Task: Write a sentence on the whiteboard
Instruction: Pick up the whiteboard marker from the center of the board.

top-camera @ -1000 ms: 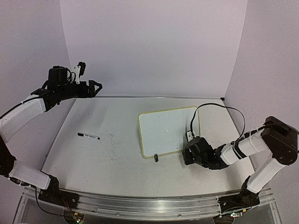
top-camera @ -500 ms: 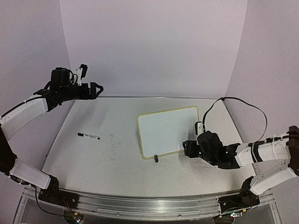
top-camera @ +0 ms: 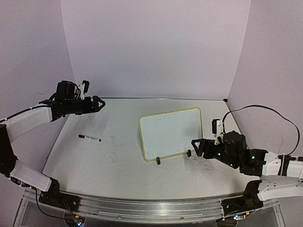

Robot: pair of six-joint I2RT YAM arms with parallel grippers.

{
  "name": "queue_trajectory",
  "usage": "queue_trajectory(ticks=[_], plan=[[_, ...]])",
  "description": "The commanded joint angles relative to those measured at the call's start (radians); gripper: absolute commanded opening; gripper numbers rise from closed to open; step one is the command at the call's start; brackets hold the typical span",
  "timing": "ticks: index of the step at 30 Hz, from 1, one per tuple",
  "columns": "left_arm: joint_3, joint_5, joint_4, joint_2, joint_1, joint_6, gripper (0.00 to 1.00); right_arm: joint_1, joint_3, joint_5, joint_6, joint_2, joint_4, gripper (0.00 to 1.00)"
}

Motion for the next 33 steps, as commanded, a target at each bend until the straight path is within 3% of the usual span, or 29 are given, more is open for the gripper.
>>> queue_trajectory(ticks=[1, 7, 11, 24, 33], plan=[[-0.096, -0.048, -0.013, -0.085, -0.003, -0.174, 0.94, 0.004, 0.006, -0.066, -0.039, -0.013, -0.004, 0.79], [-0.083, -0.334, -0.253, -0.088, -0.004, -0.352, 0.91, 0.006, 0.022, 0.001, -0.088, -0.005, 0.065, 0.8], [-0.035, -0.429, -0.378, -0.015, -0.004, -0.453, 0.91, 0.006, -0.006, 0.066, -0.072, -0.022, 0.088, 0.81], [0.102, -0.571, -0.452, 0.293, -0.002, -0.671, 0.81, 0.005, -0.044, 0.068, -0.096, -0.117, 0.103, 0.81], [0.16, -0.561, -0.453, 0.47, 0.005, -0.848, 0.6, 0.005, -0.059, 0.08, -0.096, -0.169, 0.094, 0.81]])
